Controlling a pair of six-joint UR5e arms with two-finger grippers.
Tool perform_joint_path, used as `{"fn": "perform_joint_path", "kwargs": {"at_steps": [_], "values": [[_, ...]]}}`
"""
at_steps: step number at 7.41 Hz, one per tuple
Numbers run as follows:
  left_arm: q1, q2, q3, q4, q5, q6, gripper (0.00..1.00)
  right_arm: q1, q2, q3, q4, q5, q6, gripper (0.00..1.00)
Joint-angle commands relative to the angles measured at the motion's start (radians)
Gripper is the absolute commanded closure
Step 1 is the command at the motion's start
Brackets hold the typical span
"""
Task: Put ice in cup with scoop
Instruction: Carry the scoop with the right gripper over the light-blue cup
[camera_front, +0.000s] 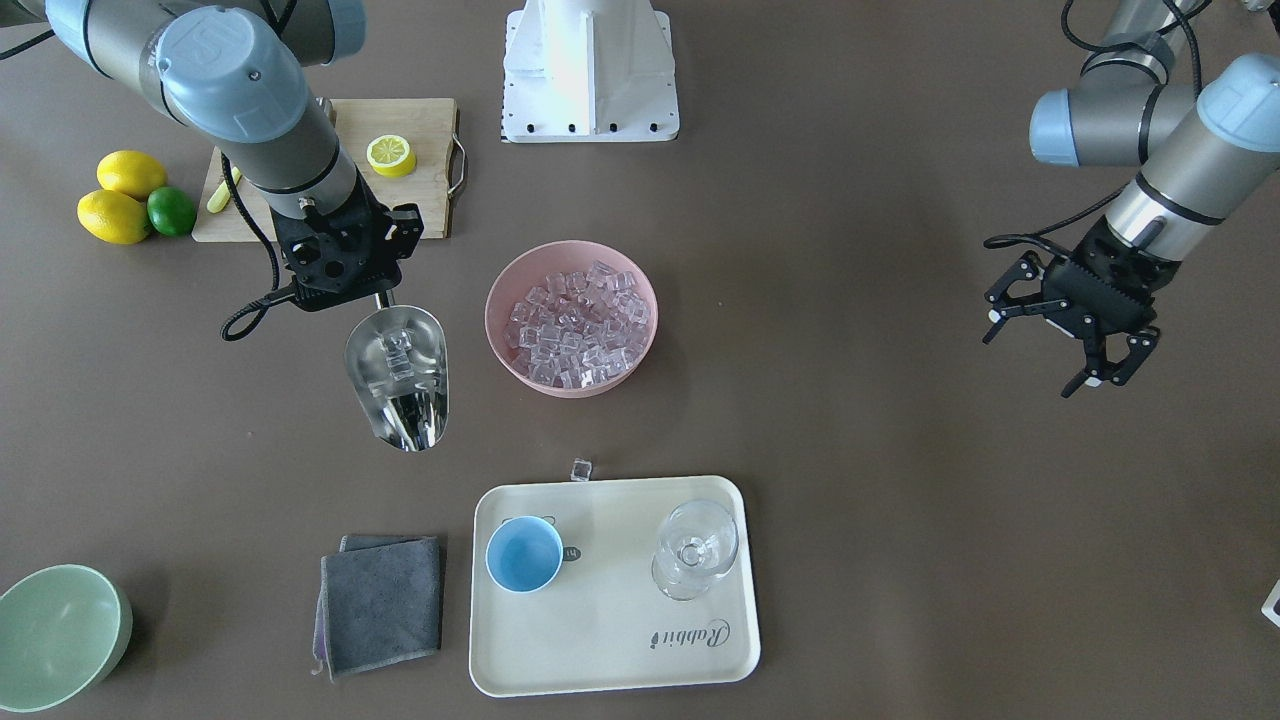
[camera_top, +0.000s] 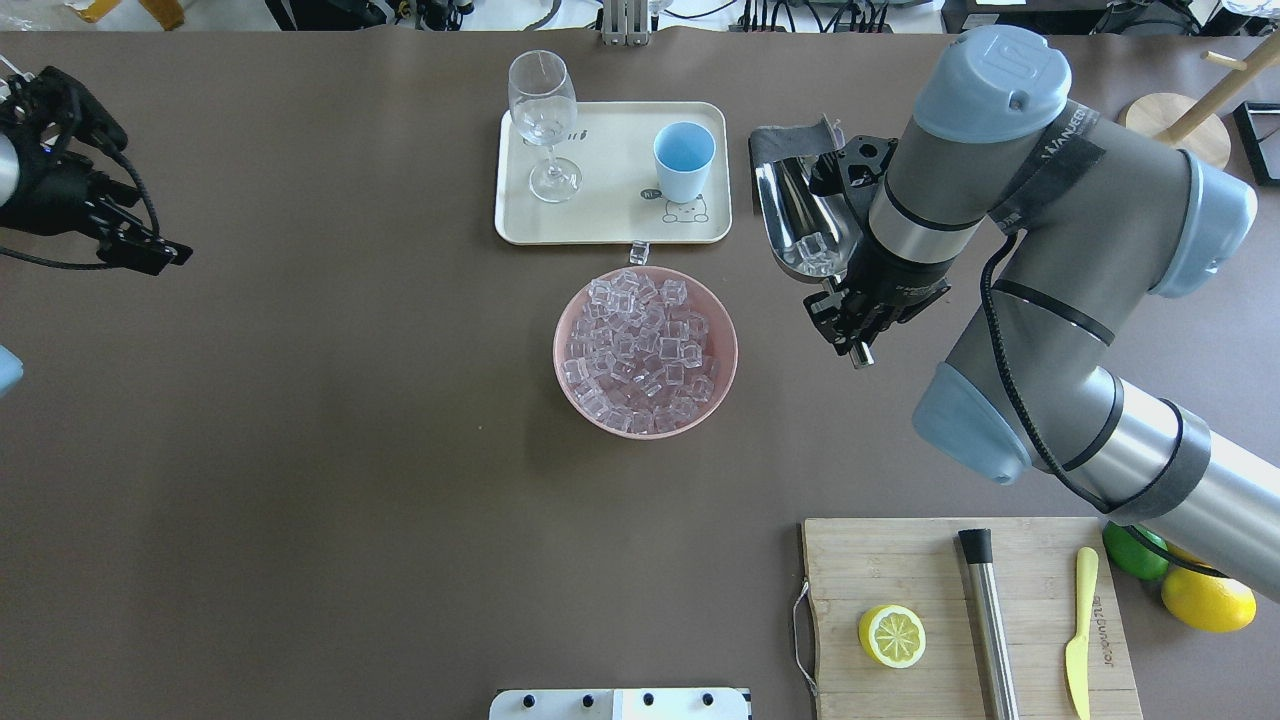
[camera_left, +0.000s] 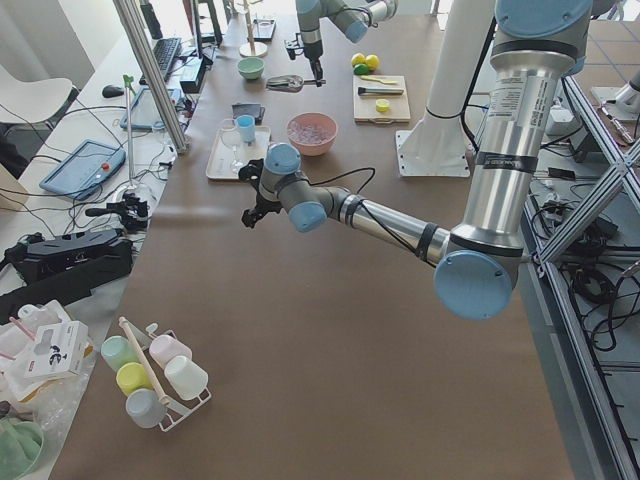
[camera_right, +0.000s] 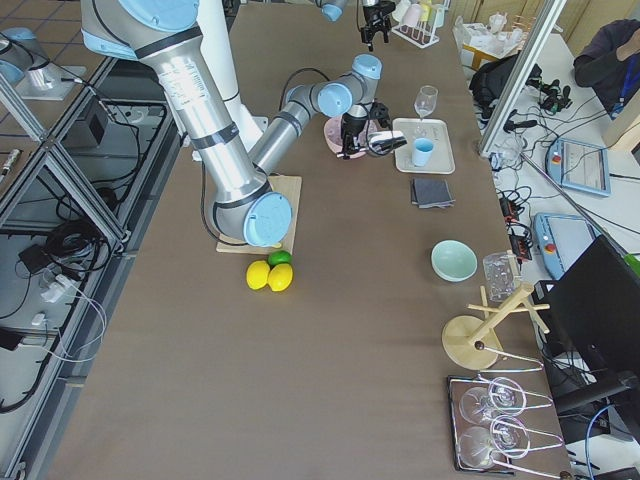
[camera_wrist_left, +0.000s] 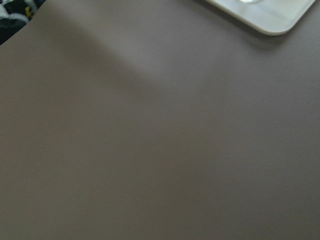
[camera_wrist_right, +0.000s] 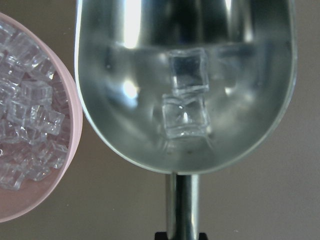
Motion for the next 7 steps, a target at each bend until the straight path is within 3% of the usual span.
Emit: {"fn": "perform_joint_path", "kwargs": {"at_steps": [1, 2, 4, 6, 7], "values": [[-0.195, 0.094, -0.032, 0.313, -0.156, 0.0, 0.01, 0.001, -0.028, 0.008, -0.004, 0.019, 0.03, 1.0], [-0.25, 0.117, -0.032, 0.414, -0.184, 0.0, 0.01, 0.001, -0.026, 0.005, -0.012, 0.028, 0.029, 1.0], [-0.317, 0.163, -0.026, 0.492, -0.195, -0.001, 0.01, 0.002, 0.0, -0.002, -0.073, 0.053, 0.029, 1.0], [-0.317, 0.167, -0.017, 0.495, -0.219, -0.009, 0.01, 0.005, 0.079, -0.043, -0.174, 0.079, 0.024, 1.0], [-0.317, 0.177, -0.012, 0.497, -0.227, -0.011, 0.01, 0.017, 0.122, -0.095, -0.205, 0.141, 0.021, 1.0]]}}
